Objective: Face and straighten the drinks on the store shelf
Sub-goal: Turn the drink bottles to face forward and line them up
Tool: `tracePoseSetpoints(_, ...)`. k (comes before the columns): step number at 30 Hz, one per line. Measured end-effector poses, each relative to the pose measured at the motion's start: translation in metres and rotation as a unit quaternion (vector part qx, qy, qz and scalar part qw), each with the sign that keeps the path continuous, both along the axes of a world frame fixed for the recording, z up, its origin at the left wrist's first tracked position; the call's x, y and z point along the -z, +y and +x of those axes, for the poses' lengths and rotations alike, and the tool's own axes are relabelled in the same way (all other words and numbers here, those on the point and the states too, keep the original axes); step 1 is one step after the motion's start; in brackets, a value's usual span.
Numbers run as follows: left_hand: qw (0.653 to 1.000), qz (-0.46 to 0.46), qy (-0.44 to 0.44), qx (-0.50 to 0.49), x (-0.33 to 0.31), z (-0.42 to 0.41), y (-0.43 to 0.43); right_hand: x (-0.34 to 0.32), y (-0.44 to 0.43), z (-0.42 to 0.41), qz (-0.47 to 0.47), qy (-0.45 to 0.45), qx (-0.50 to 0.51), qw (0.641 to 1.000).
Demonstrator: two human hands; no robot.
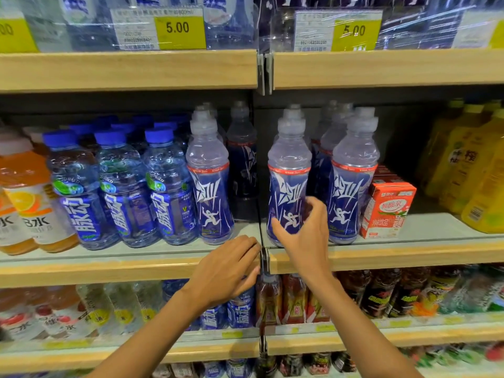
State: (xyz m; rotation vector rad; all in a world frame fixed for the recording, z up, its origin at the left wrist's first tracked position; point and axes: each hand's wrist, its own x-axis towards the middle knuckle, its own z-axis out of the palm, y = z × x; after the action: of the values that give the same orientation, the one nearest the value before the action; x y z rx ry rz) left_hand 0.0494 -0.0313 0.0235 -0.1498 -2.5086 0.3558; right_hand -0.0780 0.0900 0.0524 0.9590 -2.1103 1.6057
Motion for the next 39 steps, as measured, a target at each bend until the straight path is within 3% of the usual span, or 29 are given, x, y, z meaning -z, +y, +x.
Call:
tracePoseSetpoints(5, 1.000, 0.007, 0.002, 0.007, 0.001, -0.001, -0.001, 0.004, -0.004, 0.004, -0.016, -0.002, 0.036, 0.999)
tracePoseSetpoints(17, 1.000, 0.007, 0.010, 0.014, -0.001, 0.002, 0.000, -0.003, -0.031, -0.010, 0.071, -0.020, 0.099, 0.992)
tracePoseSetpoints(29, 0.999, 0.028, 0.013, 0.023, -0.003, 0.007, -0.001, -0.010, -0.042, -0.026, 0.184, -0.023, 0.196, 0.963)
tracePoseSetpoints(33, 0.997, 0.027, 0.069, 0.028, 0.000, 0.020, -0.004, -0.014, -0.038, -0.019, 0.145, -0.022, 0.188, 0.971)
tracePoseSetpoints(36, 0.987, 0.009, 0.161, 0.004, 0.010, 0.041, -0.017, -0.010, -0.031, 0.002, 0.066, 0.057, 0.172, 0.981)
tracePoseSetpoints(39, 0.981, 0.007, 0.186, -0.062, 0.012, 0.060, -0.037, -0.008, -0.038, 0.027, 0.025, 0.057, 0.029, 0.998)
